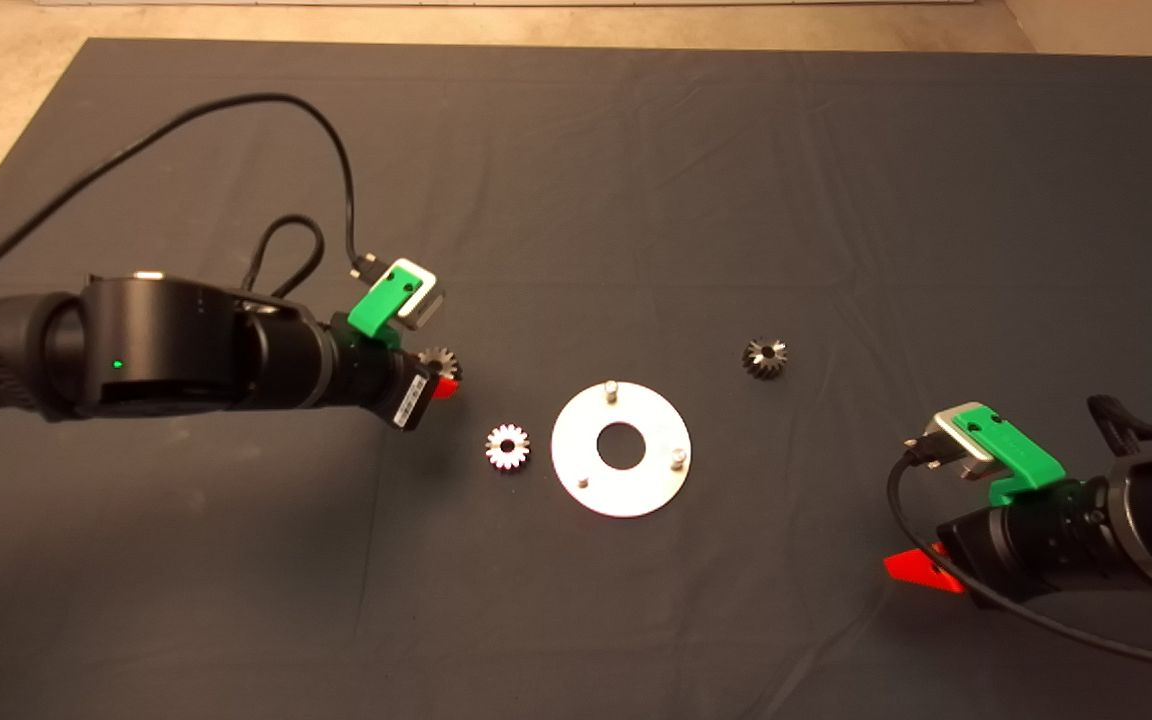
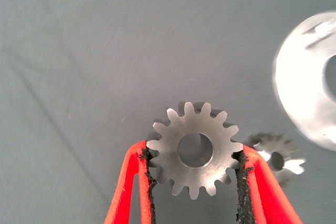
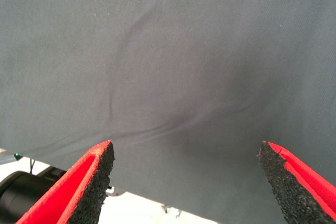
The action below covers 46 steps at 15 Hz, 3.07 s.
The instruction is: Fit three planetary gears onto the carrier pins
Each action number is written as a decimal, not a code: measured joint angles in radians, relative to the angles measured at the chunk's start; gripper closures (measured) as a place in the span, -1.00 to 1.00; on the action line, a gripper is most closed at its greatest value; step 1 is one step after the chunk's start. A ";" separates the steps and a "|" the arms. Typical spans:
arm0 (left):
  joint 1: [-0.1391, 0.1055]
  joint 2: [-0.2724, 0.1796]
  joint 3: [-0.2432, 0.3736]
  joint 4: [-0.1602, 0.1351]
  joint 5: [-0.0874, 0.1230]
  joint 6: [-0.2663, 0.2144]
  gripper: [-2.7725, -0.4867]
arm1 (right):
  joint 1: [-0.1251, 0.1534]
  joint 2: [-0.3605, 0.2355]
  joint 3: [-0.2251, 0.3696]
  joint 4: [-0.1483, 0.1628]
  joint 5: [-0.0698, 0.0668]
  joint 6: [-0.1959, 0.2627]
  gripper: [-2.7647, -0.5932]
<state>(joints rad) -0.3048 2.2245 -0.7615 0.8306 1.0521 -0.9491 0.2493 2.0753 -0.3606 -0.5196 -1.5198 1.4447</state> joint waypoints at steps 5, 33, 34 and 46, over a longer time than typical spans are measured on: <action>-0.010 0.089 0.044 0.000 0.014 -0.030 0.88 | 0.000 0.008 0.000 0.000 0.001 0.000 -0.34; -0.008 0.405 -0.124 -0.004 0.051 0.024 0.90 | 0.022 0.003 0.000 0.000 0.033 -0.016 -0.34; -0.006 0.406 -0.126 -0.004 0.051 0.028 0.90 | 0.022 0.002 0.000 0.000 0.035 -0.016 -0.34; 0.055 0.436 -0.184 -0.049 0.056 0.146 0.90 | 0.045 0.002 0.000 0.000 0.042 -0.016 -0.34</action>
<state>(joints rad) -0.2496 2.6600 -0.9457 0.7817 1.1079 -0.8028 0.2943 2.0777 -0.3609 -0.5194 -1.4774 1.4291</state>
